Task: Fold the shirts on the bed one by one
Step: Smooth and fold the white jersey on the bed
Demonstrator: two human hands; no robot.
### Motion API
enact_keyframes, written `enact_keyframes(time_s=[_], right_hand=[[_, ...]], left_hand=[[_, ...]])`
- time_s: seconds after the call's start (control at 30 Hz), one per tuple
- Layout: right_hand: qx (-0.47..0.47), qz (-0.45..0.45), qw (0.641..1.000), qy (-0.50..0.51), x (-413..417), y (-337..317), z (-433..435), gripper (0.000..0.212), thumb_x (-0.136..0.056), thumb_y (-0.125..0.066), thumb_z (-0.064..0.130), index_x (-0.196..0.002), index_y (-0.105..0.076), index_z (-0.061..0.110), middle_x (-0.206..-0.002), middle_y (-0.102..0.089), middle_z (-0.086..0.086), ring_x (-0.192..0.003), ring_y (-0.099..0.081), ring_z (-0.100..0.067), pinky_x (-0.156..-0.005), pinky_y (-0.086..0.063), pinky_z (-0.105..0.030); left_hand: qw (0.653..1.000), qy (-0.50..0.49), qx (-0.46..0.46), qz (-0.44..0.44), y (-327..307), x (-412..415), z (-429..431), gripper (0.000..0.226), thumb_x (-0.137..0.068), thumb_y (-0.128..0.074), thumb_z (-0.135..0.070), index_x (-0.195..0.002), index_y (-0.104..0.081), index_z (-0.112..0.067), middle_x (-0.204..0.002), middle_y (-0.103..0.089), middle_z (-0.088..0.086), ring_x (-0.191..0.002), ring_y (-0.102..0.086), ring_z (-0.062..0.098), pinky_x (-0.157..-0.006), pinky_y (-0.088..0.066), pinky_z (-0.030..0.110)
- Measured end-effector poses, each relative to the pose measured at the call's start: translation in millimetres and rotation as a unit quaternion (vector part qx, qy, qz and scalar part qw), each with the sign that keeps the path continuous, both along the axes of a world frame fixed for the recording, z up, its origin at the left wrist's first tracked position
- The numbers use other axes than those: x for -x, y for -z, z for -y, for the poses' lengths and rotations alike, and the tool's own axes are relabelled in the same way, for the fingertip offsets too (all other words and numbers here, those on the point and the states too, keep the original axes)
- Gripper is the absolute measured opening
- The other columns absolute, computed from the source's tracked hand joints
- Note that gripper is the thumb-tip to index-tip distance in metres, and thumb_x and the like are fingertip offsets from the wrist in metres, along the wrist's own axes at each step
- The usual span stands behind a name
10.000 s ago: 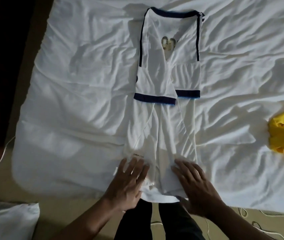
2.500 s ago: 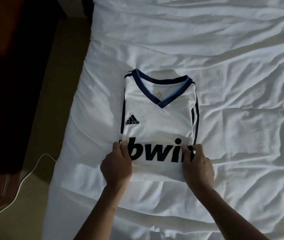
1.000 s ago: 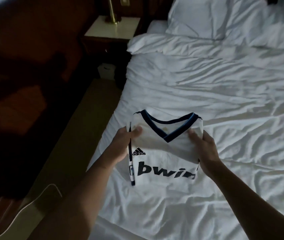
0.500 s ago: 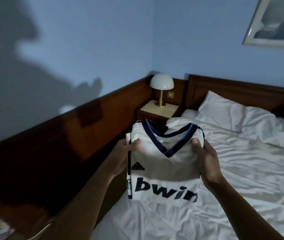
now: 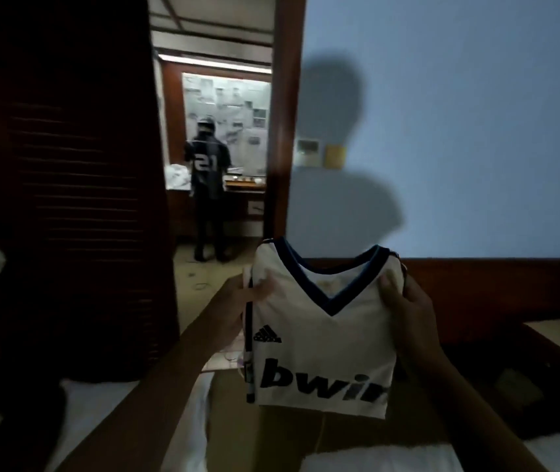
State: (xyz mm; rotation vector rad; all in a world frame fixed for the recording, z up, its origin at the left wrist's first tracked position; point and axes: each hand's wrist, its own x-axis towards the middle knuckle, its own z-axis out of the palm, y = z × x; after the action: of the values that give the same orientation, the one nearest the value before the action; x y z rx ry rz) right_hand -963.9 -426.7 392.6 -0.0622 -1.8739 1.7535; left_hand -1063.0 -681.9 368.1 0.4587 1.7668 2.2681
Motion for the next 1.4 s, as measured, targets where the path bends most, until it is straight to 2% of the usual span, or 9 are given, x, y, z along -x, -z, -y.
enact_keyframes(time_s=[0.13, 0.37, 0.47, 0.67, 0.77, 0.93, 1.07, 1.27, 1.4], right_hand=[[0.015, 0.01, 0.992, -0.125, 49, -4, 122, 0.016, -0.103, -0.059, 0.029, -0.112, -0.071, 0.028, -0.106, -0.077, 0.005, -0.093, -0.074, -0.011, -0.079, -0.057, -0.033], [-0.012, 0.01, 0.957, -0.288, 125, 10, 367, 0.015, -0.103, -0.06, 0.027, -0.109, -0.07, 0.037, -0.105, -0.076, 0.018, -0.095, -0.071, -0.001, -0.082, -0.056, -0.026], [-0.015, 0.025, 0.939, -0.343, 154, 22, 475, 0.013, -0.103, -0.061, 0.032, -0.109, -0.072, 0.028, -0.102, -0.077, 0.007, -0.095, -0.073, -0.013, -0.083, -0.059, -0.037], [0.029, 0.052, 0.882, -0.468, 198, 41, 660, 0.014, -0.102, -0.063, 0.02, -0.109, -0.072, 0.014, -0.098, -0.079, -0.001, -0.087, -0.075, -0.014, -0.071, -0.057, -0.025], [0.049, 0.057, 0.859, -0.506, 223, 57, 738, 0.011, -0.102, -0.062, 0.012, -0.107, -0.071, 0.01, -0.096, -0.077, -0.003, -0.087, -0.071, -0.016, -0.071, -0.057, -0.025], [0.062, 0.076, 0.807, -0.583, 267, 88, 855, 0.015, -0.102, -0.061, 0.009, -0.111, -0.069, 0.0, -0.098, -0.075, -0.009, -0.089, -0.068, -0.022, -0.078, -0.054, -0.036], [0.03, 0.087, 0.757, -0.646, 298, 109, 933, 0.017, -0.103, -0.06, 0.014, -0.116, -0.071, 0.009, -0.103, -0.078, -0.004, -0.095, -0.073, -0.018, -0.082, -0.057, -0.033], [-0.028, 0.097, 0.694, -0.712, 329, 139, 1043, 0.021, -0.104, -0.062, 0.027, -0.123, -0.071, 0.026, -0.114, -0.077, -0.001, -0.107, -0.073, -0.024, -0.091, -0.058, -0.045], [-0.052, 0.094, 0.667, -0.738, 332, 178, 1105, 0.018, -0.104, -0.06, 0.022, -0.118, -0.071, 0.021, -0.113, -0.076, -0.004, -0.11, -0.071, -0.027, -0.097, -0.056, -0.051]], left_hand=[[0.993, -0.118, -0.019, -0.002, -3, -20, 137, 0.033, -0.095, -0.066, -0.016, -0.125, -0.068, 0.0, -0.123, -0.073, 0.022, -0.114, -0.071, 0.038, -0.102, -0.055, 0.051], [0.955, -0.293, -0.043, -0.006, 17, -51, 365, 0.034, -0.099, -0.065, -0.013, -0.13, -0.065, 0.003, -0.126, -0.071, 0.024, -0.117, -0.069, 0.041, -0.103, -0.055, 0.054], [0.93, -0.361, -0.068, 0.003, 27, -60, 458, 0.035, -0.097, -0.068, -0.012, -0.126, -0.067, 0.006, -0.124, -0.07, 0.027, -0.115, -0.069, 0.042, -0.102, -0.056, 0.053], [0.883, -0.464, -0.074, -0.001, 39, -69, 604, 0.019, -0.093, -0.071, -0.007, -0.11, -0.077, 0.001, -0.119, -0.072, 0.029, -0.1, -0.074, 0.036, -0.085, -0.063, 0.042], [0.857, -0.511, -0.065, -0.004, 45, -67, 660, 0.036, -0.09, -0.076, -0.01, -0.121, -0.07, 0.006, -0.124, -0.069, 0.031, -0.106, -0.071, 0.039, -0.097, -0.058, 0.049], [0.808, -0.586, -0.051, 0.026, 63, -56, 732, 0.023, -0.095, -0.068, -0.01, -0.115, -0.075, -0.002, -0.121, -0.072, 0.027, -0.106, -0.072, 0.038, -0.098, -0.058, 0.049], [0.753, -0.656, -0.018, 0.048, 76, -42, 776, 0.03, -0.101, -0.065, -0.014, -0.127, -0.067, -0.001, -0.12, -0.074, 0.021, -0.112, -0.072, 0.039, -0.096, -0.058, 0.049], [0.68, -0.728, -0.046, 0.072, 108, -30, 837, 0.028, -0.101, -0.062, -0.011, -0.129, -0.066, -0.009, -0.122, -0.075, 0.017, -0.112, -0.072, 0.036, -0.094, -0.06, 0.046], [0.638, -0.761, -0.058, 0.097, 149, -34, 886, 0.027, -0.102, -0.061, -0.008, -0.129, -0.066, -0.006, -0.123, -0.074, 0.018, -0.116, -0.07, 0.037, -0.099, -0.058, 0.047]])
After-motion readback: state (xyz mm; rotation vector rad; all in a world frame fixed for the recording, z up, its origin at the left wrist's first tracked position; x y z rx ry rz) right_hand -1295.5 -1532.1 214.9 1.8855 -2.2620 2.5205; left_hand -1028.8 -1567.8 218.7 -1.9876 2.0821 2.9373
